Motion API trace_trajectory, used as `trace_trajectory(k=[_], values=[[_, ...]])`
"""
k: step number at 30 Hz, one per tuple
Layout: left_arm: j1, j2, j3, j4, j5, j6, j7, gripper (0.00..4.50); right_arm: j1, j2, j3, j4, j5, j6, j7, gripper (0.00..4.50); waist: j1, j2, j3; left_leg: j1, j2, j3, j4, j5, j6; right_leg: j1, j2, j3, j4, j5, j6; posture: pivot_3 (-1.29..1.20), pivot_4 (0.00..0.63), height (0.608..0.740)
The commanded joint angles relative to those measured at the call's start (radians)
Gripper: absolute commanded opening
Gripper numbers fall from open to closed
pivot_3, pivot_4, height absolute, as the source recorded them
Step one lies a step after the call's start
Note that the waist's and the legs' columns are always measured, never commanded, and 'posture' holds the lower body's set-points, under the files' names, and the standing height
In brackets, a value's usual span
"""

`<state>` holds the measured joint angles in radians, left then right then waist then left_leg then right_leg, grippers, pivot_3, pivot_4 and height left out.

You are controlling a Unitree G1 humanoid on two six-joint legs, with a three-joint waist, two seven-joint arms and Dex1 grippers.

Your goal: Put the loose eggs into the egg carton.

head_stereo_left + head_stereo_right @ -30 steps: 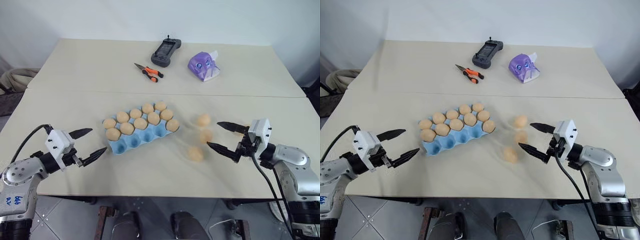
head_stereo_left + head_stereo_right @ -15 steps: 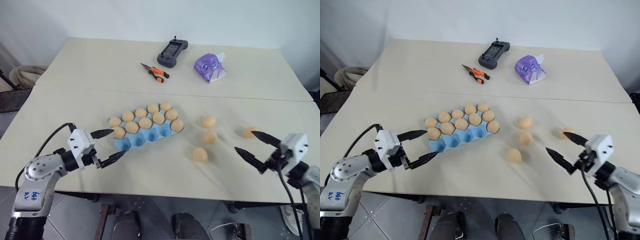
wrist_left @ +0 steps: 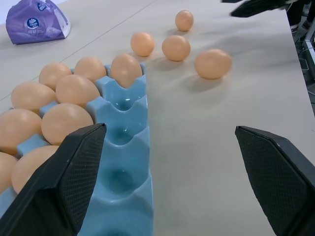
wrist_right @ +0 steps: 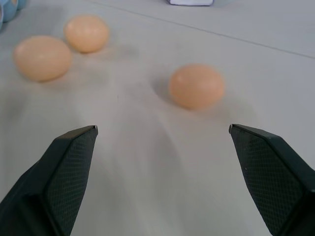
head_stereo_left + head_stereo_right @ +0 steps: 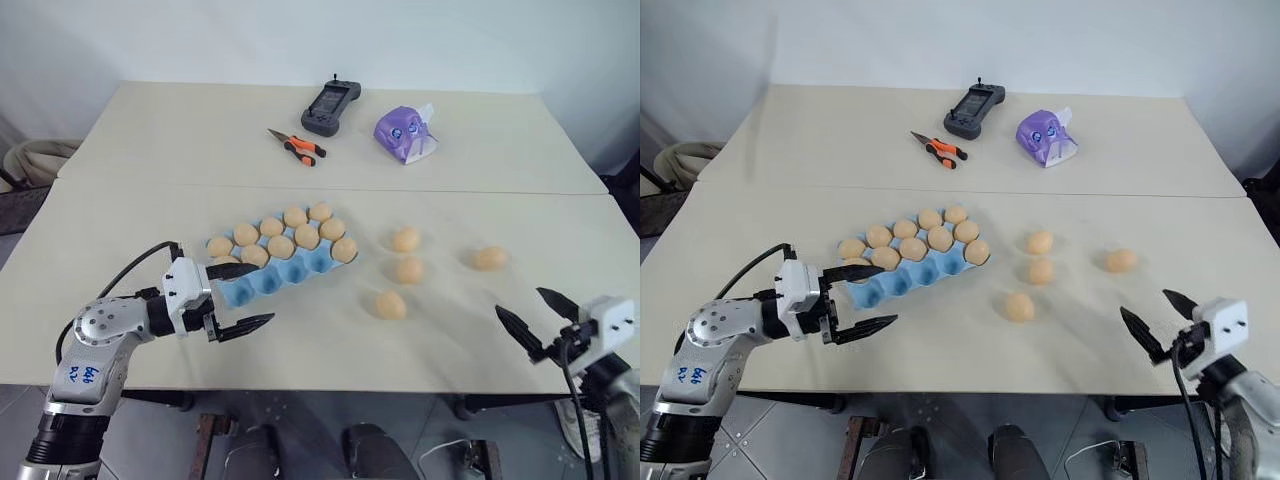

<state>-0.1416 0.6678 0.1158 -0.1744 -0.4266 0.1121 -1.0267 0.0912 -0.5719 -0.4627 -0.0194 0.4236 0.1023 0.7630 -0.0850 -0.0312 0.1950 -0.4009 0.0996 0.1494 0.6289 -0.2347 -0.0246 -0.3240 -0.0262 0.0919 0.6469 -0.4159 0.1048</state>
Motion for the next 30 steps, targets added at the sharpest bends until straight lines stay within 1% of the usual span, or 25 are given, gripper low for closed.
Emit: trace_trajectory(k=[1, 5, 9, 10, 13, 17, 18, 21, 24, 26, 28, 30], values=[[0.004, -0.004, 0.015, -0.018, -0.008, -0.016, 0.009, 4.47, -0.131, -0.036, 0.046, 0.090, -0.055, -0.003, -0.043, 4.50, 0.000, 0.000, 0.000, 0.000, 0.000, 0.000, 0.000, 0.000, 0.000, 0.000, 0.000, 0.000, 0.000, 0.000, 0.000, 0.00, 0.150, 0.740], [0.014, -0.006, 0.019, -0.043, -0.015, -0.008, 0.020, 4.47, -0.345, -0.029, 0.123, 0.273, -0.130, 0.002, -0.103, 4.50, 0.000, 0.000, 0.000, 0.000, 0.000, 0.000, 0.000, 0.000, 0.001, -0.001, 0.000, 0.000, 0.000, 0.000, 0.000, 0.00, 0.150, 0.740], [0.031, -0.002, 0.032, -0.065, -0.016, -0.008, 0.034, 4.47, -0.460, -0.018, 0.168, 0.416, -0.166, 0.019, -0.134, 4.50, 0.003, 0.001, 0.000, -0.001, 0.001, 0.000, 0.001, 0.000, 0.000, -0.001, 0.000, 0.000, 0.000, -0.001, 0.000, 0.00, 0.150, 0.740], [0.040, 0.001, 0.039, -0.074, -0.016, -0.008, 0.039, 4.47, -0.477, -0.019, 0.179, 0.448, -0.178, -0.002, -0.132, 4.50, 0.004, 0.001, 0.000, -0.001, 0.001, 0.000, 0.000, 0.001, 0.000, -0.001, 0.000, 0.000, -0.001, -0.001, 0.000, 0.00, 0.150, 0.740], [0.065, 0.008, 0.068, -0.099, -0.023, 0.000, 0.059, 4.50, -0.500, -0.013, 0.190, 0.491, -0.183, -0.024, -0.127, 3.90, 0.004, 0.001, 0.000, -0.003, 0.001, 0.000, 0.001, 0.000, 0.000, -0.001, 0.000, 0.000, -0.003, -0.001, 0.001, 0.00, 0.150, 0.740], [0.095, 0.011, 0.096, -0.116, -0.019, -0.003, 0.076, 4.50, -0.485, -0.008, 0.192, 0.475, -0.179, -0.026, -0.119, 2.53, 0.001, 0.002, 0.001, -0.003, 0.001, 0.001, 0.001, 0.000, 0.000, -0.002, 0.000, 0.001, -0.002, -0.001, 0.001, 0.00, 0.150, 0.740], [0.096, 0.009, 0.098, -0.114, -0.017, -0.004, 0.080, 4.50, -0.482, -0.008, 0.194, 0.473, -0.181, -0.029, -0.119, 2.41, 0.001, 0.002, 0.001, -0.003, 0.001, 0.001, 0.002, 0.000, 0.000, -0.002, 0.000, 0.001, -0.001, -0.001, 0.001, 0.00, 0.150, 0.740], [0.096, 0.002, 0.102, -0.110, -0.015, -0.007, 0.094, 4.50, -0.476, -0.007, 0.199, 0.438, -0.173, -0.037, -0.102, 2.40, 0.000, 0.002, 0.001, -0.002, 0.001, 0.001, 0.002, 0.001, 0.000, -0.002, 0.001, 0.000, 0.000, -0.001, 0.001, 0.00, 0.150, 0.740], [0.096, -0.006, 0.111, -0.107, -0.024, 0.002, 0.113, 4.50, -0.492, 0.008, 0.202, 0.356, -0.128, -0.028, -0.065, 2.40, -0.003, 0.002, 0.001, -0.002, 0.000, 0.001, 0.002, 0.001, 0.001, -0.002, 0.001, 0.001, 0.001, -0.001, 0.001, 0.00, 0.150, 0.740], [0.102, -0.009, 0.122, -0.105, -0.030, 0.004, 0.125, 4.50, -0.517, 0.021, 0.229, 0.271, -0.102, 0.015, -0.042, 2.40, -0.004, 0.003, 0.001, -0.002, 0.001, 0.001, 0.002, 0.001, 0.000, -0.002, 0.001, 0.001, 0.001, -0.001, 0.001, 0.00, 0.150, 0.740], [0.118, -0.016, 0.148, -0.092, -0.037, 0.013, 0.146, 4.50, -0.579, 0.053, 0.288, 0.168, -0.079, 0.096, -0.042, 2.40, -0.008, 0.003, 0.002, -0.002, 0.002, 0.001, 0.002, 0.001, 0.000, -0.002, 0.001, 0.001, 0.002, -0.001, 0.001, 0.00, 0.150, 0.740], [0.149, -0.025, 0.181, -0.067, -0.031, 0.008, 0.168, 4.50, -0.651, 0.112, 0.364, 0.080, -0.068, 0.182, -0.062, 2.40, -0.018, 0.003, 0.002, -0.002, 0.003, 0.002, 0.002, 0.001, 0.000, -0.004, 0.000, 0.003, 0.005, -0.001, 0.001, 0.00, 0.150, 0.740]])
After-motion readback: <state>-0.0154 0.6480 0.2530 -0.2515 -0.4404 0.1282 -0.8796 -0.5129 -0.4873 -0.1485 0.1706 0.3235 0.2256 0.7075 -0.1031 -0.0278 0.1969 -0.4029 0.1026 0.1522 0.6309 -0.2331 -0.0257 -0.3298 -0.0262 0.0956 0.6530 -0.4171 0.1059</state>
